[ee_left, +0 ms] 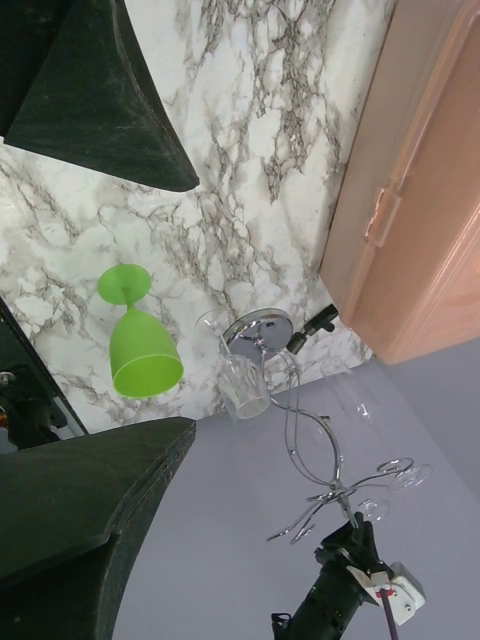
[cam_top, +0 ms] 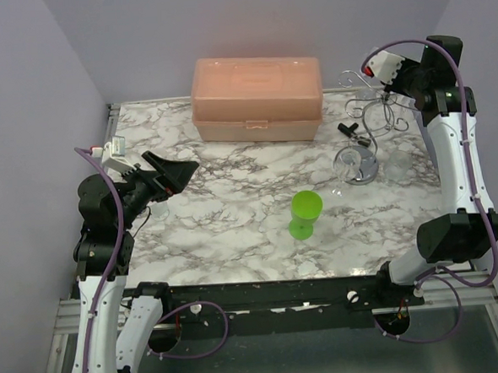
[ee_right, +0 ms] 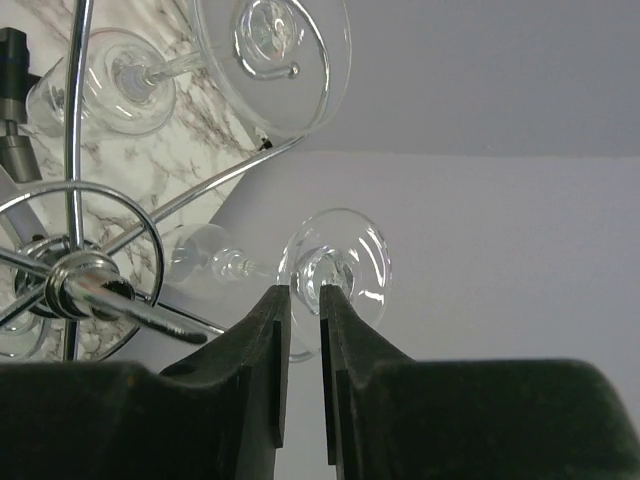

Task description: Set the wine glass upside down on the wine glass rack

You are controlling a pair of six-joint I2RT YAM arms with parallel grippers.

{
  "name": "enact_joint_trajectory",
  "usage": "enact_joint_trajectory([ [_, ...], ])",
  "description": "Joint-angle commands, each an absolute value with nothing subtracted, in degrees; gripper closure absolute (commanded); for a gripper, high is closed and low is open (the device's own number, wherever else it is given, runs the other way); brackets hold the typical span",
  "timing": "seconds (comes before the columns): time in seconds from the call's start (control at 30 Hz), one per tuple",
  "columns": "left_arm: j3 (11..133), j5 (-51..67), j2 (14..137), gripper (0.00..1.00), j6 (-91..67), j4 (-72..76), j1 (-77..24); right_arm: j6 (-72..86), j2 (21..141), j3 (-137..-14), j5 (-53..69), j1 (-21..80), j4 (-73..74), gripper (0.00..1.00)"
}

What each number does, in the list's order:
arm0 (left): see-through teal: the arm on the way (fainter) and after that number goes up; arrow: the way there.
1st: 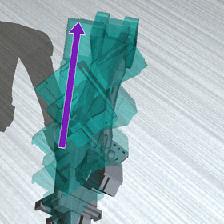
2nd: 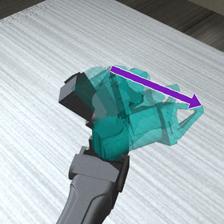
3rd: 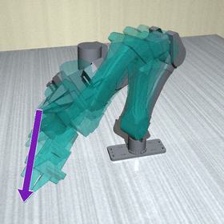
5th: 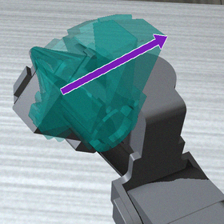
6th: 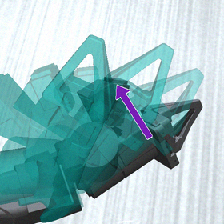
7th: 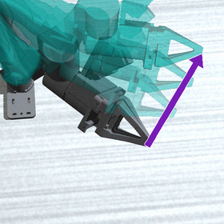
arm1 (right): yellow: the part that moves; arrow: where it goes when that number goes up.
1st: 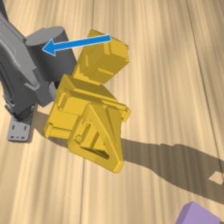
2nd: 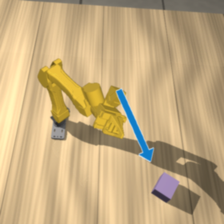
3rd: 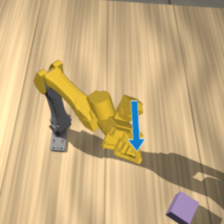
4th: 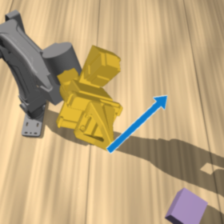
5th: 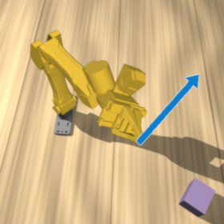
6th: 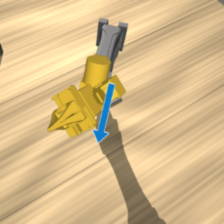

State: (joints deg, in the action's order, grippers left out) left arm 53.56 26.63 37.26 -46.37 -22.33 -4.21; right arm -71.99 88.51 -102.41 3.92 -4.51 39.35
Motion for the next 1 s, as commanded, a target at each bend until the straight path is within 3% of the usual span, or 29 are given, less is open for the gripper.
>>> enact_joint_trajectory([
  [0.0, 53.2, 27.4, 37.3, 0.02, -46.5, -20.7, -3.8, -70.4, 88.8, -104.1, 4.7, -4.4, 40.4, 0.75],
  [0.43, 52.9, 28.0, 37.2, 0.02, -46.2, -20.7, -3.7, -63.8, 88.9, -109.8, 7.5, -4.5, 43.0, 0.69],
  [0.77, 52.1, 31.7, 38.4, 0.01, -47.1, -18.5, -3.5, -48.3, 82.6, -107.8, 9.3, -4.5, 41.3, 0.68],
  [0.97, 52.0, 34.0, 41.2, 0.01, -48.3, -18.2, -3.4, -35.2, 75.2, -104.4, 22.1, -4.5, 41.0, 0.65],
])
